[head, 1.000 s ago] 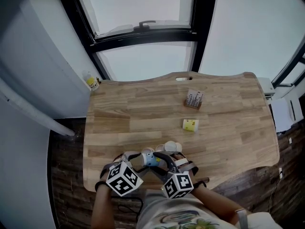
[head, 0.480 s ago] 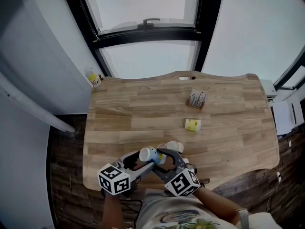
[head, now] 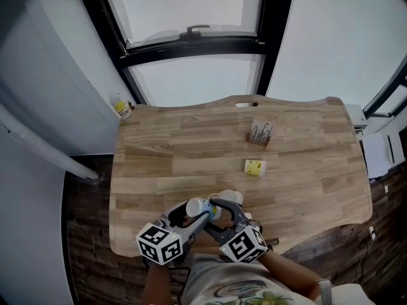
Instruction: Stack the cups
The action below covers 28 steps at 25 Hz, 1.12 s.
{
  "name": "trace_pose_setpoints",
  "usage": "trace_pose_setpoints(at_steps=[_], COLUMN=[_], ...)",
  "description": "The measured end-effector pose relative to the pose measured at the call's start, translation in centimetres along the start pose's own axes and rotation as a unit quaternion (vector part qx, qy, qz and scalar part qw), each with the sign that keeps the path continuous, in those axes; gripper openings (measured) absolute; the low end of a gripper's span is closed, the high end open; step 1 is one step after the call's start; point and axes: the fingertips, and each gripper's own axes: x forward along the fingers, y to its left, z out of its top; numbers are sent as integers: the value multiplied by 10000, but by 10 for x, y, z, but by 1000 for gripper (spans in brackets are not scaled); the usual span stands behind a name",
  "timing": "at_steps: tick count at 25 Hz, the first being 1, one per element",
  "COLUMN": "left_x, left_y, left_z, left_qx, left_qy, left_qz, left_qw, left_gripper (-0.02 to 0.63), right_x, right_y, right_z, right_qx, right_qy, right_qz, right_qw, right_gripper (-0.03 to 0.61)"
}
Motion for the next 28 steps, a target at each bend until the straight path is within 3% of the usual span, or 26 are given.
trace_pose_setpoints(at_steps=[4, 7, 10, 19, 28], left_x=[1, -5, -8, 19, 44], left_y=[3, 18, 31, 34, 43], left_z=[8, 19, 23, -4, -38], left_qx=[231, 463, 954, 2128, 2377], left_qy=[5, -34, 112, 896, 1316], left_qz=[155, 515, 895, 1098, 1222], left_qw=[9996, 9976, 9913, 9668, 9546], left_gripper=[290, 290, 290, 290, 290], right_x=[-6, -16, -29, -60, -73], right_y=[-6, -13, -23, -56, -73], right_z=[1, 3, 5, -17, -36], right_qx=[134, 246, 311, 569, 746], right_qy=[-42, -101, -168, -30, 152], right_qz=[-26, -95, -236, -859, -1151], right_qw=[9999, 9996, 9991, 9947, 9904], right_gripper=[276, 276, 276, 250, 245])
